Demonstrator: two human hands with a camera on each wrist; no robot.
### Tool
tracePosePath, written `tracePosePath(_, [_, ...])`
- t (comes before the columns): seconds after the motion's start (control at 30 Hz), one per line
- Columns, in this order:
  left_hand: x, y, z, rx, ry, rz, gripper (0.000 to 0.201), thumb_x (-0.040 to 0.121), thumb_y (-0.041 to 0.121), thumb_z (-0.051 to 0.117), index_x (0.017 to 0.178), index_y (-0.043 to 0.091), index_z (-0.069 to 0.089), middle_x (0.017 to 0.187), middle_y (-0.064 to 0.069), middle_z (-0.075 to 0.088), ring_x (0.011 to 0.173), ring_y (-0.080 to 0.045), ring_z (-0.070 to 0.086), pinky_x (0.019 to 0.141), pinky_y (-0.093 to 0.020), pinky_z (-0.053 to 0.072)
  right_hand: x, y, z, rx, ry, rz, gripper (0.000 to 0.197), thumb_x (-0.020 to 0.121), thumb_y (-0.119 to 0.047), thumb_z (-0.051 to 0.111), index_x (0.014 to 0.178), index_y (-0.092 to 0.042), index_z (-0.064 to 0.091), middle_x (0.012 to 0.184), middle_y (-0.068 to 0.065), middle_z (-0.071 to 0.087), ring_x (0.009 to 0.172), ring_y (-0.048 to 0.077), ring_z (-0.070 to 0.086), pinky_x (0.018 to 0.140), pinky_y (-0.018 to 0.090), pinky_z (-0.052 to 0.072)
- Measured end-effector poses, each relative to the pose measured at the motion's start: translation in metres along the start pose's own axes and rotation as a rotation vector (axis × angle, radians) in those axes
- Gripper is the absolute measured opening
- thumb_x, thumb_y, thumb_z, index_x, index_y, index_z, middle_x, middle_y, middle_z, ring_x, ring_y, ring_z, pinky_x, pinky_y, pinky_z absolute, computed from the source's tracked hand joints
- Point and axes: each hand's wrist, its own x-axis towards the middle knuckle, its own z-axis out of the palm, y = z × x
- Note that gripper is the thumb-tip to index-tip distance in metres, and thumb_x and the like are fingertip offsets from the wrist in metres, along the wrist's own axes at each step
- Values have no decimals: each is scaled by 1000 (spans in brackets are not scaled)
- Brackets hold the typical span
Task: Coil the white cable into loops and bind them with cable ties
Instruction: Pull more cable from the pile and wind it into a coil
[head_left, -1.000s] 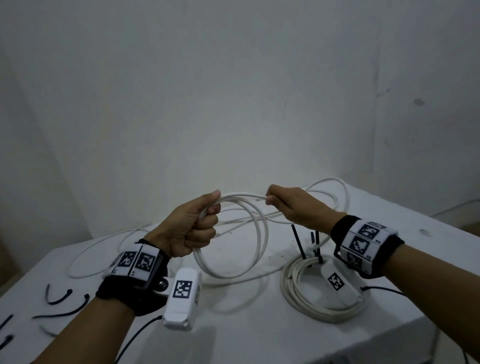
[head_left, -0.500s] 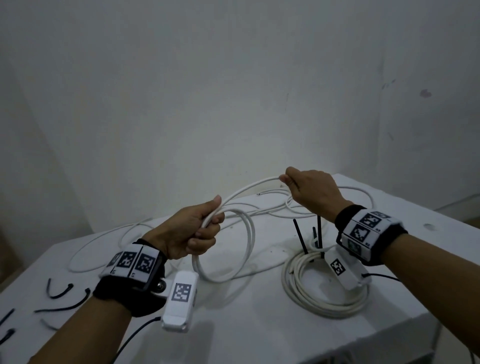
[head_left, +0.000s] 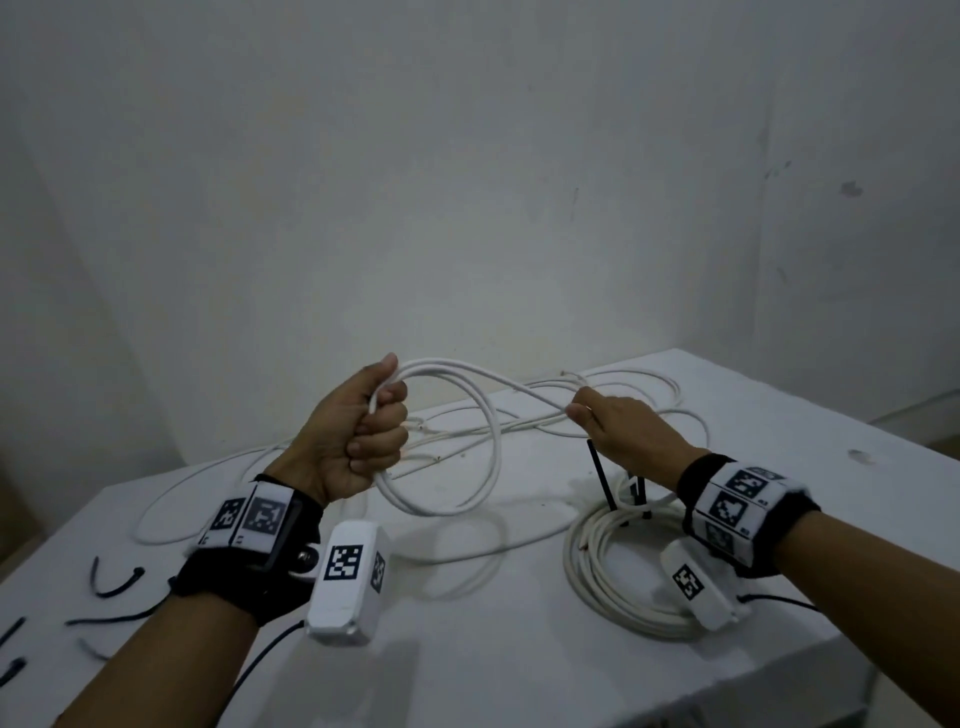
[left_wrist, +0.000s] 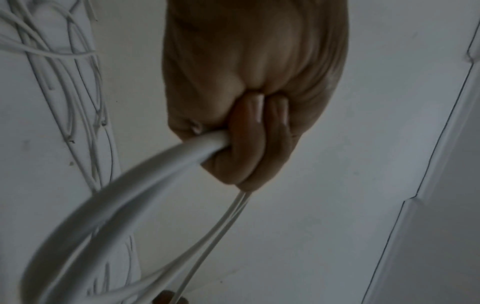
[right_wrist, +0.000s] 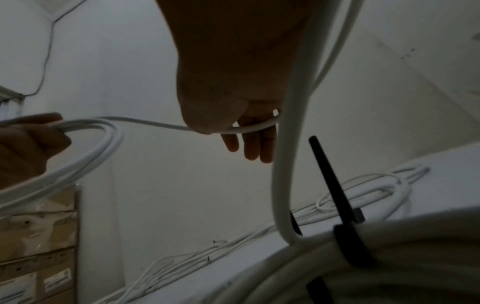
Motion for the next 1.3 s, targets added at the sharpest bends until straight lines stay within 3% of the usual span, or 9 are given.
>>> tracePosePath(0.1, [1, 6, -3, -67, 93, 77, 42, 86, 42, 47, 51, 18, 42, 32, 6, 25, 19, -5, 23, 26, -8, 12, -1, 11, -2, -245, -60, -6, 28, 103, -31, 25, 109, -15, 48, 77, -1, 54, 75, 25, 51, 86, 39, 36])
tracePosePath(0.23, [8, 6, 0, -149, 164, 158, 58, 100, 42, 33, 49, 18, 43, 33, 6, 25, 19, -5, 23, 25, -9, 11, -3, -9, -11, -517, -103, -151, 24, 100, -22, 32, 115, -20, 51, 87, 3, 58, 79, 25, 57, 71, 32, 33])
tracePosePath(0.37, [12, 11, 15, -186, 218, 235, 49, 102, 42, 30, 60, 19, 35, 33, 7, 25, 21, -5, 22, 25, -9, 11, -12, -54, -9, -602, -156, -381, 29, 101, -20, 32, 120, -13, 53, 105, 12, 65, 94, 30, 62, 77, 36, 40])
tracePosePath(0.6, [10, 1, 42, 25, 369, 331, 44, 102, 45, 35, 66, 19, 35, 39, 5, 26, 25, -8, 21, 30, -10, 13, -28, -120, -14, -583, -281, -551, 23, 91, 3, 35, 98, -3, 57, 91, 14, 64, 81, 32, 62, 58, 33, 33])
tracePosePath(0.73, [9, -11, 50, 215, 415, 371, 43, 102, 42, 36, 66, 18, 36, 41, 3, 26, 29, -10, 21, 34, -12, 17, -32, -141, -17, -610, -292, -563, 19, 93, 1, 37, 95, -3, 56, 71, 7, 55, 56, 22, 49, 44, 26, 20])
tracePosePath(0.83, [7, -14, 54, 258, 419, 397, 44, 102, 41, 36, 66, 18, 36, 42, 2, 26, 30, -11, 22, 34, -12, 18, -33, -146, -15, -543, -313, -495, 17, 91, -3, 45, 106, -2, 53, 63, 4, 39, 49, 18, 33, 44, 26, 20])
tracePosePath(1.0, [-1, 8, 48, 76, 472, 496, 42, 103, 41, 34, 66, 20, 34, 39, 4, 25, 27, -10, 20, 33, -10, 14, -46, -126, -7, -257, -245, -225, 59, 89, -14, 56, 140, -11, 27, 104, 14, 60, 87, 33, 60, 65, 33, 39])
tracePosePath(1.2, [-11, 34, 17, -46, 647, 614, 43, 102, 41, 34, 64, 21, 33, 37, 6, 27, 26, -10, 21, 35, -10, 13, -58, -75, -29, 600, -67, 204, 23, 93, -19, 56, 109, -20, 39, 76, 13, 63, 41, 14, 54, 39, 24, 42])
tracePosePath(1.3, [-8, 35, 11, -76, 689, 615, 44, 102, 42, 34, 63, 21, 32, 38, 6, 28, 26, -11, 22, 35, -10, 14, -68, -71, -24, 623, 2, 190, 14, 97, -21, 50, 109, -20, 44, 69, 11, 60, 46, 16, 53, 48, 28, 45])
